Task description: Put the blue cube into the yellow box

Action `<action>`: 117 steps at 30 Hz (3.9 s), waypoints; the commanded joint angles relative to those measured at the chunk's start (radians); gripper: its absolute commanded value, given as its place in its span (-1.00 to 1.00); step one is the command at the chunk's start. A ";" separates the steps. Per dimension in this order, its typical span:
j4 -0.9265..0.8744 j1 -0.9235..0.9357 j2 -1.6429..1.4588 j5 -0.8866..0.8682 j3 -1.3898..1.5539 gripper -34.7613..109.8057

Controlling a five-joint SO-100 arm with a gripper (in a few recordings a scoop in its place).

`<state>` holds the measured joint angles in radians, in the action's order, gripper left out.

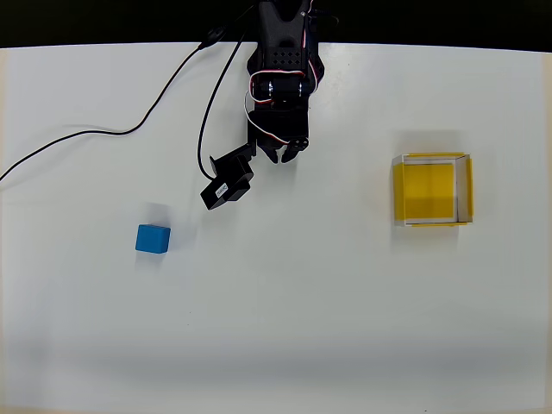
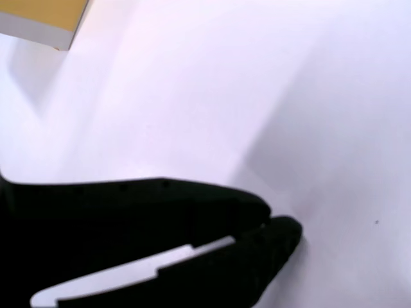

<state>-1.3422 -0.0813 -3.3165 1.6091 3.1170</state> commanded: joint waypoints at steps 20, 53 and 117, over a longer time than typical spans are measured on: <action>1.384 0.508 0.657 0.054 -0.083 0.11; 2.019 0.775 1.810 0.008 -0.773 0.18; 1.810 0.408 1.307 0.002 -0.569 -0.26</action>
<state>0.4495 0.4172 -1.7595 1.6076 2.5265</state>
